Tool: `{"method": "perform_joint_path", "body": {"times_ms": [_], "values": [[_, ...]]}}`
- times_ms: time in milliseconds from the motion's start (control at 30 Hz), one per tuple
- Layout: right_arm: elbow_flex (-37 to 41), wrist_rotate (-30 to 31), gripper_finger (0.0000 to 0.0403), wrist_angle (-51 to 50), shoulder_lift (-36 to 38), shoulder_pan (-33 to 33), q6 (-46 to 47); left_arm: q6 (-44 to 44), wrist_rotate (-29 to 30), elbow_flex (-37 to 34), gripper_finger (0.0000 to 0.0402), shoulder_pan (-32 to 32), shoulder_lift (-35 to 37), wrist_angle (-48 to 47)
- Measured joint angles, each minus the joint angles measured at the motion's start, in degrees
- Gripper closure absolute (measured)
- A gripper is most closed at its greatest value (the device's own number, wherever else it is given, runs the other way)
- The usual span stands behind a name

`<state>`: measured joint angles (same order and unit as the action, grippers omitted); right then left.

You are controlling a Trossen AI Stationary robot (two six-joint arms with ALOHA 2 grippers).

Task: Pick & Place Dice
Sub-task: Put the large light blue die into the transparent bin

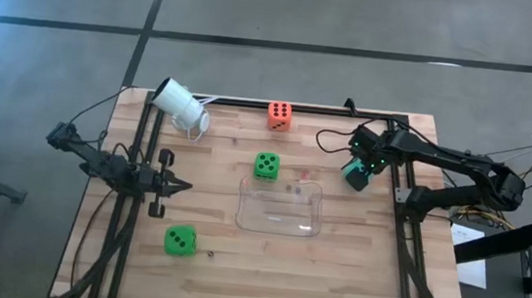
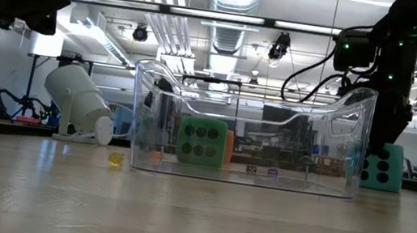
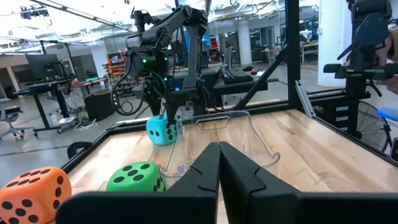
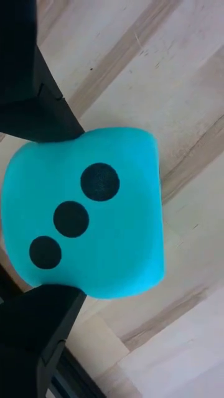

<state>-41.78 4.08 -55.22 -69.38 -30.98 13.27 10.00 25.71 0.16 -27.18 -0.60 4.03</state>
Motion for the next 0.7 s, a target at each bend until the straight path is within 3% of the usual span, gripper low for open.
{"method": "perform_joint_path", "body": {"times_ms": [700], "values": [[-0.3, 1.6, 0.0093, 0.2, 0.0, 0.0, 2.0, 0.0, 0.0, 0.0, 0.0391, 0.0, 0.0, 0.0]]}}
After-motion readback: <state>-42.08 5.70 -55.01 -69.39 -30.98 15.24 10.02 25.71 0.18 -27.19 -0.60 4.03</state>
